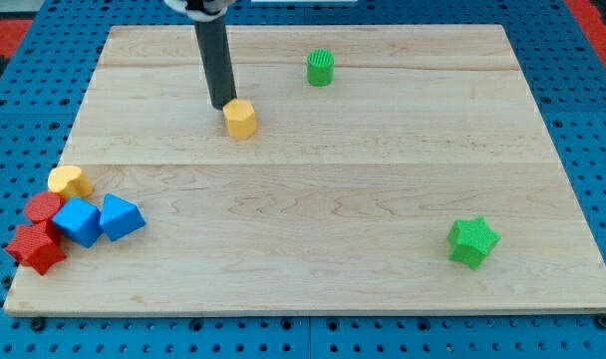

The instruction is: Move the yellow hexagon towards the bottom right

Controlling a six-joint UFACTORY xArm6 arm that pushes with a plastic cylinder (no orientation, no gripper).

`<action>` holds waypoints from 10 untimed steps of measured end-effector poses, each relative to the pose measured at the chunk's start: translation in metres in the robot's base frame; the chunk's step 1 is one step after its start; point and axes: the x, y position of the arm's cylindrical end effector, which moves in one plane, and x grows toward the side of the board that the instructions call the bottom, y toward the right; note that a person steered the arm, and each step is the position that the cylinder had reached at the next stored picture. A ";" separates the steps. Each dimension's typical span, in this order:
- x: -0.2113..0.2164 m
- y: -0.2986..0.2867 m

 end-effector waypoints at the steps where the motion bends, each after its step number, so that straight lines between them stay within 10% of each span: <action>1: 0.052 0.031; 3: 0.086 0.161; 7: 0.093 0.077; 10: 0.143 0.170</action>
